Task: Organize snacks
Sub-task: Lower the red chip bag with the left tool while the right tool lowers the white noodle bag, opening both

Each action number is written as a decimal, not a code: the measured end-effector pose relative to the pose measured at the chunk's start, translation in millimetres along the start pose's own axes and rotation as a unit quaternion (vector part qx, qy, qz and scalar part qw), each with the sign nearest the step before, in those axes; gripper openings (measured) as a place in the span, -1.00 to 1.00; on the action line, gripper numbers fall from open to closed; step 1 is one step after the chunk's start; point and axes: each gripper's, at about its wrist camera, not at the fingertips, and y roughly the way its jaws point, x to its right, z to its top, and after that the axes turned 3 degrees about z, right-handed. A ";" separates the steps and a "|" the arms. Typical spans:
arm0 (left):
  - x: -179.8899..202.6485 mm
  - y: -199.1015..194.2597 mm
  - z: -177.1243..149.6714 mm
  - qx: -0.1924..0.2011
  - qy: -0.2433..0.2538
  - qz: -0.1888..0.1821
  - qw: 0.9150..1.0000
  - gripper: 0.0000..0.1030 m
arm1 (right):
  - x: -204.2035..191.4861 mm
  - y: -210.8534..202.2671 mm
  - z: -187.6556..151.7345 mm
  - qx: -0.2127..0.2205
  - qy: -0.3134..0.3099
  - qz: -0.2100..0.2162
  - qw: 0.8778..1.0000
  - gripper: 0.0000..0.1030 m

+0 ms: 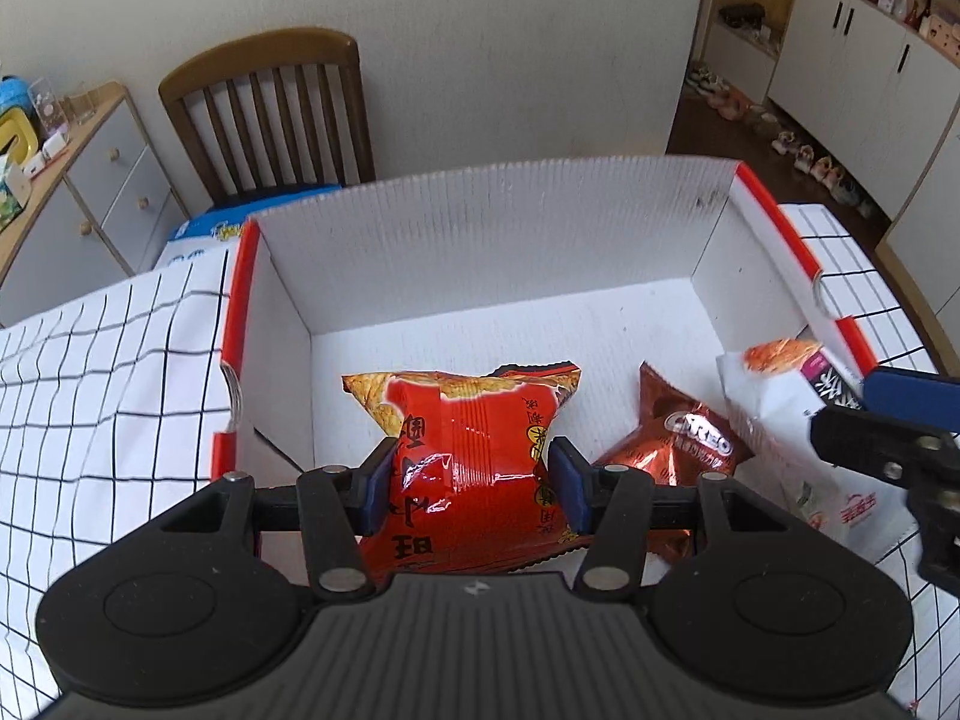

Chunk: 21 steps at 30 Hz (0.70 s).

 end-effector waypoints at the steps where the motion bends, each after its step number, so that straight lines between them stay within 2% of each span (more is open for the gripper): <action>1: -0.6 1.1 -0.3 -0.002 -0.003 0.001 1.000 0.04 | 0.7 -1.0 -0.2 0.000 -0.001 0.002 1.000 -0.33; 5: -2.1 1.0 -2.1 -0.003 -0.003 0.003 1.000 0.05 | 2.7 -3.6 -0.1 -0.001 0.003 0.012 1.000 -0.26; 8: -1.6 -3.9 -2.5 0.003 0.001 0.011 1.000 0.22 | 0.8 -5.3 -0.4 0.001 0.003 0.013 1.000 -0.14; 21: -10.9 -50.5 -17.0 0.025 -0.010 -0.009 1.000 0.23 | -11.0 -27.8 -4.8 0.012 0.008 0.010 1.000 0.05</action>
